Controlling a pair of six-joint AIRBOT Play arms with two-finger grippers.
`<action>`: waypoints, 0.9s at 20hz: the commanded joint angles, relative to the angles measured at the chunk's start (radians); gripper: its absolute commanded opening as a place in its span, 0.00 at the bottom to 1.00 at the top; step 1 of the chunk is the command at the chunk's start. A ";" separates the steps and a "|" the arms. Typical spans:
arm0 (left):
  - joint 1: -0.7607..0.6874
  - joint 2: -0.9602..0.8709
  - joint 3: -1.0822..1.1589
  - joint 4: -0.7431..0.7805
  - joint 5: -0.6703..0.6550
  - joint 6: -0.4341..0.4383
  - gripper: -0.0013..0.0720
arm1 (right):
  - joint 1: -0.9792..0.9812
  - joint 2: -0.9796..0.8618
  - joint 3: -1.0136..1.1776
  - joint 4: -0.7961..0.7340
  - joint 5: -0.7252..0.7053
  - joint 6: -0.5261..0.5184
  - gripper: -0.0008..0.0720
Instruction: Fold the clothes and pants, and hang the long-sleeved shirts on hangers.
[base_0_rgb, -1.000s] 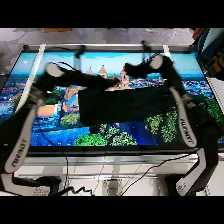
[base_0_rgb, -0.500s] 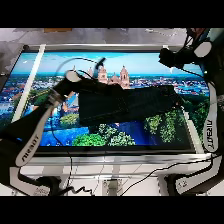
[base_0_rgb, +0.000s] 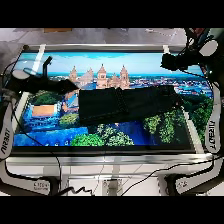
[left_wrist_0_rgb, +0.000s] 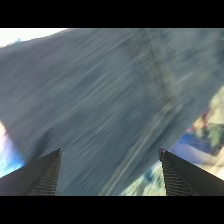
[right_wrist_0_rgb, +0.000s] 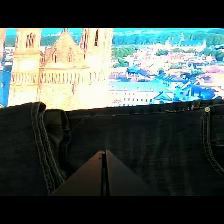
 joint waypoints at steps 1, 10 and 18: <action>0.063 -0.006 -0.195 0.023 0.089 0.049 0.97 | 0.006 -0.003 -0.001 0.026 0.007 -0.008 0.06; -0.110 -0.114 -0.300 -0.080 0.393 0.089 0.95 | 0.121 -0.003 -0.001 0.020 -0.013 -0.042 0.06; -0.163 -0.101 -0.205 -0.134 0.336 0.092 0.04 | 0.164 -0.048 -0.095 -0.022 -0.016 -0.041 0.05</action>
